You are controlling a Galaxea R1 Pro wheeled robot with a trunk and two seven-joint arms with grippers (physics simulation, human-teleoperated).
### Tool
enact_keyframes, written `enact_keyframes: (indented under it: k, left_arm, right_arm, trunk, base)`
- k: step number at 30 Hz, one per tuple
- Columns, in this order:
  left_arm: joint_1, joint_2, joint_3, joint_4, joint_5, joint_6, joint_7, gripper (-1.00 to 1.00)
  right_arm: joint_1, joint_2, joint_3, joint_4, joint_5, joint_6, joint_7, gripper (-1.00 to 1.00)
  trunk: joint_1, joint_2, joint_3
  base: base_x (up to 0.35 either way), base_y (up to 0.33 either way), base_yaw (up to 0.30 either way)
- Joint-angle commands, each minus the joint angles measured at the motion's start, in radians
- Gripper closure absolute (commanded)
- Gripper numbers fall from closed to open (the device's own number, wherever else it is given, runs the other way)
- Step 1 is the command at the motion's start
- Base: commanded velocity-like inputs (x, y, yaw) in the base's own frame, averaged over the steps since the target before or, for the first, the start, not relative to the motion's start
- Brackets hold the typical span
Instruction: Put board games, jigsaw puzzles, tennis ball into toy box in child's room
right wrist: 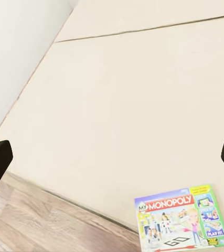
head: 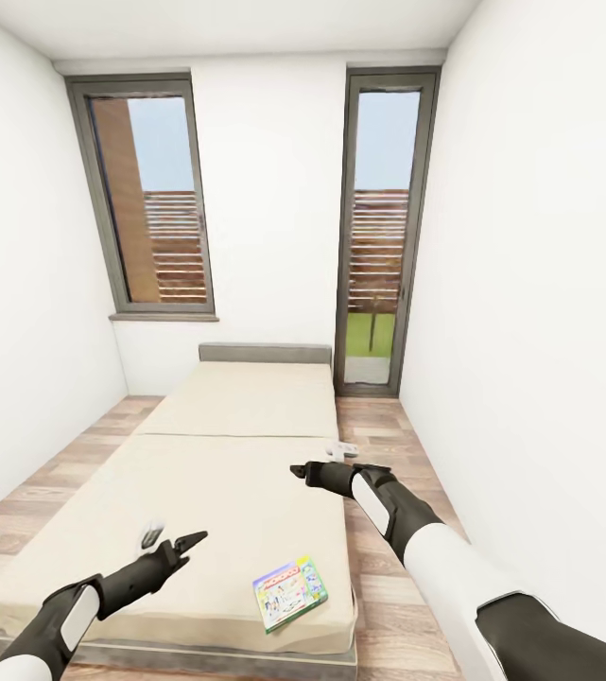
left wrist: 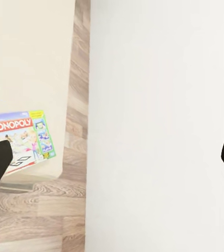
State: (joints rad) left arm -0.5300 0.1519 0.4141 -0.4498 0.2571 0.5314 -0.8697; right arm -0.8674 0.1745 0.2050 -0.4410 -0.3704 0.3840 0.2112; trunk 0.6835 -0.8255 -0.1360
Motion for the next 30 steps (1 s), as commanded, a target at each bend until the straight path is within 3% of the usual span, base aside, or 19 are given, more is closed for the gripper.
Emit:
enact_keyframes:
  k: [1,9,30]
  left_arm:
    - [-0.001,0.0,0.004,0.0,0.004,0.008,0.001,-1.0]
    - [-0.001,-0.001,0.012,0.0,0.004,0.011,0.049,-1.0]
    - [-0.001,-0.005,0.012,0.0,0.005,0.028,0.057,-1.0]
  right_arm:
    - [-0.001,0.0,0.001,-0.001,-0.001,0.004,0.001,-1.0]
    - [-0.001,0.0,0.001,-0.001,-0.001,0.004,0.001,-1.0]
    - [-0.001,0.0,0.0,-0.001,-0.001,0.004,0.001,-1.0]
  trunk:
    - [0.004,-0.009,-0.005]
    - [0.035,-0.065,-0.03]
    - [0.115,-0.212,-0.096]
  base:
    - [0.0,0.0,0.0]
    - [0.0,0.0,0.0]
    - [0.0,0.0,0.0]
